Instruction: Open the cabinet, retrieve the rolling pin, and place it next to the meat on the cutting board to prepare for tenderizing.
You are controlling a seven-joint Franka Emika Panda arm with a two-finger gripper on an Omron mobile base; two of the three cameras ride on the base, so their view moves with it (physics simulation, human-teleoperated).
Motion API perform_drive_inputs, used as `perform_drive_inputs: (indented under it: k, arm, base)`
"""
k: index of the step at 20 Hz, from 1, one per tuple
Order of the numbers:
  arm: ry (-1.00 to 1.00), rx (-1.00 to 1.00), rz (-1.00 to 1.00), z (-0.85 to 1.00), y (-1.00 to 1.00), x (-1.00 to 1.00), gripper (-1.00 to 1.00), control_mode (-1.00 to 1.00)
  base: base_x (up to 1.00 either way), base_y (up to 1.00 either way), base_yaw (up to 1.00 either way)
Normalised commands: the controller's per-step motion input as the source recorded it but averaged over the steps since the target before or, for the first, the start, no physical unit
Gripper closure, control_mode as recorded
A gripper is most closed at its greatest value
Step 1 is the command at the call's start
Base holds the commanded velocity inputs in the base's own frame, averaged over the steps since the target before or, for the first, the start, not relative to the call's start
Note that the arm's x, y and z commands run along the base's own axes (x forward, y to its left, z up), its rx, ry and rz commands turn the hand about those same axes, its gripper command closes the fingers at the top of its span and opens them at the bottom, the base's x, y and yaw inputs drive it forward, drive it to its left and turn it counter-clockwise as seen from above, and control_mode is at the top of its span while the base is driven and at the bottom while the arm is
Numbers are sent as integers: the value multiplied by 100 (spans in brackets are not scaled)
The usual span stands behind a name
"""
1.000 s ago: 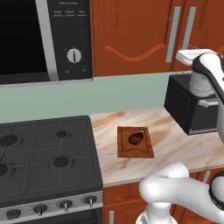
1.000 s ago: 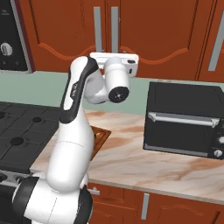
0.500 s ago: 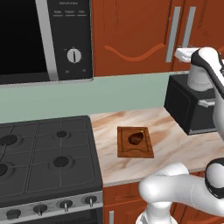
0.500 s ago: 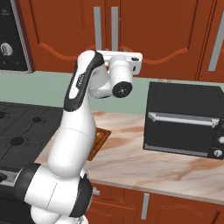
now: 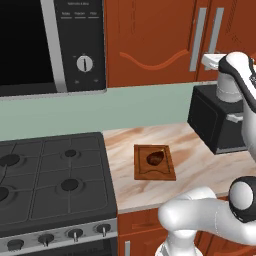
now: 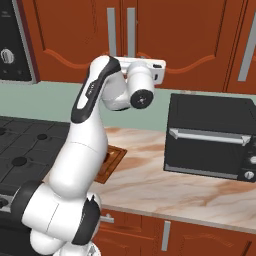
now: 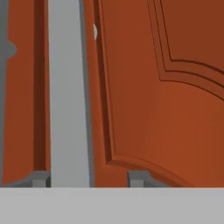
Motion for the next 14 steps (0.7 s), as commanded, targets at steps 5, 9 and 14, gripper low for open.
perform_drive_inputs:
  k: [5, 9, 14]
  arm:
    - [0, -1, 0, 0, 3, 6, 100, -100]
    - [-4, -1, 0, 0, 20, -7, 100, -100]
    - [-4, -4, 0, 0, 31, -19, 100, -100]
  base:
    - [0, 0, 0]
    - [0, 0, 0]
    - [0, 0, 0]
